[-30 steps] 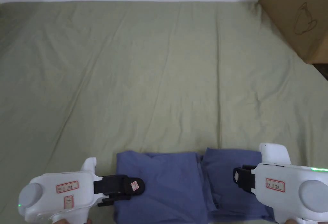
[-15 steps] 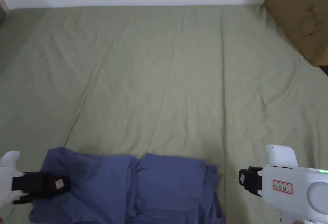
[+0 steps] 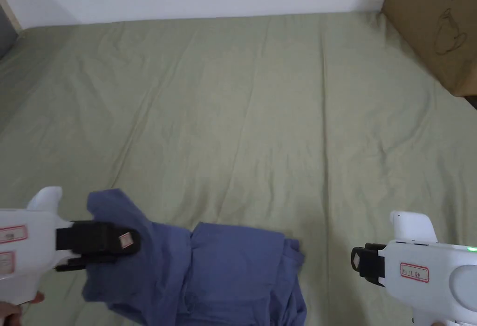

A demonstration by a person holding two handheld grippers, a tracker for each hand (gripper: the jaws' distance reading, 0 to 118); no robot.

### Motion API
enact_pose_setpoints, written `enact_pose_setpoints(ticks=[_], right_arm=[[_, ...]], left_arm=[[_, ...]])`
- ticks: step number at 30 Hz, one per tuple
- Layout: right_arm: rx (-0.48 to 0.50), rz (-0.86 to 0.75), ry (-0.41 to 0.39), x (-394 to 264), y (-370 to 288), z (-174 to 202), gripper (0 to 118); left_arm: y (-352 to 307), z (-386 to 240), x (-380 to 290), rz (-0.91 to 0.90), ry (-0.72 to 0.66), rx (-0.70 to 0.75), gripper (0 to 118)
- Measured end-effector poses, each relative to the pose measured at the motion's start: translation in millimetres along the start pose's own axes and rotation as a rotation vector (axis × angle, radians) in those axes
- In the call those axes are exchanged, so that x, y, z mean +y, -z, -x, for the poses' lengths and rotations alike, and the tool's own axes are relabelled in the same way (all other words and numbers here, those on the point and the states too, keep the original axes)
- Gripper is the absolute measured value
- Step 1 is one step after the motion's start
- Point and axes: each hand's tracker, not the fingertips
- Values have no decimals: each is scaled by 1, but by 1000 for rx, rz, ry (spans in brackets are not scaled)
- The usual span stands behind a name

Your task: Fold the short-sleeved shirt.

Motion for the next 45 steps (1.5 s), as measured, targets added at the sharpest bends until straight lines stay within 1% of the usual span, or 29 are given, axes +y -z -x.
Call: enact_pose_setpoints(ticks=[4,5,9,10,11,12,13,14,15,16,19,20,23,24,25,26,28,29,30,31,32,33,35,37,40,41,45], right_arm=[[-1,-14,21,-3,-4,-9,0],[-3,-14,28,-4,-5,-12,0],[-16,-10,42,-10,-7,-24,0],[-22,-7,47,-11,-8,-28,0],[-29,-4,54,-13,-8,-32,0],[-36,0,63,-14,-7,-35,0],[-43,4,76,-15,-7,-38,0],[-46,5,84,-16,-8,-41,0],[-48,6,91,-17,-9,-43,0],[-50,6,98,-19,-7,-47,0],[-47,11,109,-20,-7,-52,0],[-47,10,109,-20,-6,-52,0],[-48,7,108,-20,-4,-51,0],[-43,7,109,-20,-4,-49,0],[-38,7,110,-20,-3,-48,0],[-34,7,108,-20,-2,-47,0],[-28,9,102,-21,0,-41,0],[-24,9,98,-21,0,-40,0],[-22,9,96,-22,0,-38,0],[-19,9,93,-22,1,-38,0],[-15,10,92,-23,2,-38,0],[-12,12,91,-23,3,-38,0],[-13,14,89,-25,3,-38,0],[-14,15,93,-27,2,-39,0],[-17,11,105,-29,-1,-44,0],[-20,10,111,-30,-2,-46,0],[-28,6,125,-33,-7,-51,0]], left_arm=[[43,-54,1,73,71,-55,13],[57,-64,0,80,64,-56,13],[118,-82,-10,214,72,-87,14],[135,-84,-13,254,74,-78,15],[150,-84,-15,281,79,-77,21],[161,-87,-18,314,88,-88,34],[171,-89,-23,347,82,-94,59],[179,-91,-26,383,89,-102,103],[176,-92,-34,355,91,-99,118],[175,-91,-34,338,87,-117,112],[166,-83,-28,303,50,-98,109],[161,-78,-27,289,43,-100,111],[138,-66,-18,210,12,-75,110],[132,-60,-18,188,12,-56,108],[127,-56,-19,178,16,-30,102],[126,-52,-21,173,27,-4,84],[129,-48,-27,183,54,76,42],[133,-48,-32,193,73,105,24],[137,-47,-36,194,71,94,19],[144,-45,-40,199,68,79,18],[150,-46,-43,207,57,61,11],[157,-50,-47,215,34,32,8],[174,-60,-55,225,41,-7,8],[198,-75,-66,287,100,-6,7],[227,-97,-84,347,218,73,5],[233,-101,-88,362,238,72,5],[242,-112,-94,392,201,20,4]])
